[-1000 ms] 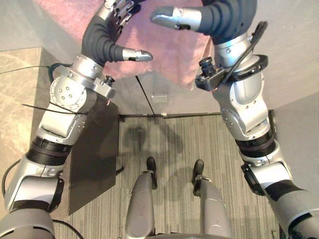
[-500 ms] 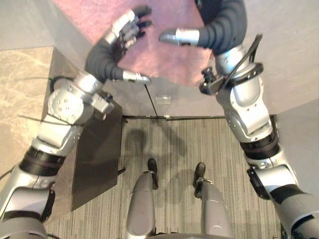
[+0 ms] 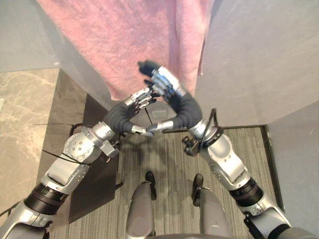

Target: Organize washtable

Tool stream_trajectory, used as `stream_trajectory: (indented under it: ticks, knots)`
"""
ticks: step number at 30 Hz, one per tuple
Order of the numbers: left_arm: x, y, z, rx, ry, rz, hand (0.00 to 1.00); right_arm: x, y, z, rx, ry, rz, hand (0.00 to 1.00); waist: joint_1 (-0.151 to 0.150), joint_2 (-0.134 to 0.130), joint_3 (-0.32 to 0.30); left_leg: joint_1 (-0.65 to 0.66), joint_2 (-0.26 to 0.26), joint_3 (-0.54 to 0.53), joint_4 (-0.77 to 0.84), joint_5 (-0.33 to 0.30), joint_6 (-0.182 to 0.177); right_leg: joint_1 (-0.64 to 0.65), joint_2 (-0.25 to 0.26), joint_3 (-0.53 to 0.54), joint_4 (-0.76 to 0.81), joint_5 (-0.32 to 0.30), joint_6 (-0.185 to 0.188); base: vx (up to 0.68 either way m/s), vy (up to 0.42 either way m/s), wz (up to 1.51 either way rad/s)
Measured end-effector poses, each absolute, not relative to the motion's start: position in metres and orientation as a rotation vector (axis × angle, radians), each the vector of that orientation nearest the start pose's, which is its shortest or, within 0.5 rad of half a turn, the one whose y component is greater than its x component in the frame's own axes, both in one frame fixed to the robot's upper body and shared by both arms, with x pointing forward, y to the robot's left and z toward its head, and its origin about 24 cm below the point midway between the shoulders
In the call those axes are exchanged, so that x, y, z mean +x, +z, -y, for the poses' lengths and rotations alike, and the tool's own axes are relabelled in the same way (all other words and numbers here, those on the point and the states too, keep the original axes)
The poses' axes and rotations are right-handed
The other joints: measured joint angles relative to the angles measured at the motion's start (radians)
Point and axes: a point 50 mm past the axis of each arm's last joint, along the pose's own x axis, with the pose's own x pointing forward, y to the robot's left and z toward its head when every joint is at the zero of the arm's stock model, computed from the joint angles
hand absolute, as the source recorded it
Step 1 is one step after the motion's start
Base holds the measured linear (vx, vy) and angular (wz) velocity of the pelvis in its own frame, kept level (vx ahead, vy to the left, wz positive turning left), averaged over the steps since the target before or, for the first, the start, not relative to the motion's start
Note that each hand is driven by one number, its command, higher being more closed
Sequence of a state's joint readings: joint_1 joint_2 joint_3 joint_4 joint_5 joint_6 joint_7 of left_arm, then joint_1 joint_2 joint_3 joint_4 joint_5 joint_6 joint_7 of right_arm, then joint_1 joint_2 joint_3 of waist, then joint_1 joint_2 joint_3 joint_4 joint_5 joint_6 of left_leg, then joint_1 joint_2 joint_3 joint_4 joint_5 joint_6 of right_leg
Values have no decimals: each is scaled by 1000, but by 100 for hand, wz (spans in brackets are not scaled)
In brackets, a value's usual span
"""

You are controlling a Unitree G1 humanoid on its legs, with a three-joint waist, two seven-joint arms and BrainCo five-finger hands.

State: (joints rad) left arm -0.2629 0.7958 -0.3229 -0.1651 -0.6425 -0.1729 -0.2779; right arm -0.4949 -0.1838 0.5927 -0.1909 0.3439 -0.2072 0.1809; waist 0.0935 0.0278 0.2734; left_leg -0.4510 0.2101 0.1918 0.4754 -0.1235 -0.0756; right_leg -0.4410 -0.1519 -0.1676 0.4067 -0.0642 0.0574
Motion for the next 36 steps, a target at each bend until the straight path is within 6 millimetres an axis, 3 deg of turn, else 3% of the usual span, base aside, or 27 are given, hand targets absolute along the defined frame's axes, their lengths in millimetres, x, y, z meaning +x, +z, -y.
stream_trajectory:
  ticks: [4, 8, 13, 16, 24, 28, 36]
  knots:
    - [276, 150, -160, 217, -702, 303, 0, 260, 199, -5, 45, 975, 654, 0, 4, -9, -5, -27, 2, -11, -8, 15, -8, -4, -8, -40, -27, 25, -6, -8, 2, 7]
    - [287, 174, -142, 252, -739, 393, 0, 279, 227, -12, 19, 933, 693, 0, 31, -10, -6, -54, 6, -8, -4, 28, 6, -33, -6, -47, -27, 46, -11, 24, -7, -1]
    - [296, 204, -133, 301, -740, 496, 0, 289, 260, -12, 28, 884, 749, 0, 32, -10, -6, -70, 17, -10, 9, 28, 6, -38, 6, -46, -35, 52, -15, 58, -6, -3]
    - [300, 211, -128, 316, -740, 515, 0, 294, 267, -10, 24, 861, 763, 0, 31, -11, -5, -72, 21, -9, 0, 29, 4, -41, 11, -46, -43, 55, -19, 29, -15, -4]
    - [316, 232, -128, 316, -637, 574, 0, 302, 283, 2, 15, 811, 785, 0, 32, -12, 6, -76, 19, -3, -25, 41, -6, -57, 10, -44, -44, 56, -20, 44, -16, 0]
    - [322, 249, -129, 282, -551, 643, 0, 305, 297, 13, 33, 766, 822, 0, 30, -12, 53, -75, 18, -4, -30, 45, -5, -58, 10, -45, -42, 56, -20, 0, 0, 0]
    - [333, 270, -145, 246, -360, 724, 0, 310, 303, 29, 43, 718, 830, 0, 31, -14, 78, -76, 15, -4, -58, 60, -14, -72, 9, -50, -42, 56, -20, 36, -16, 1]
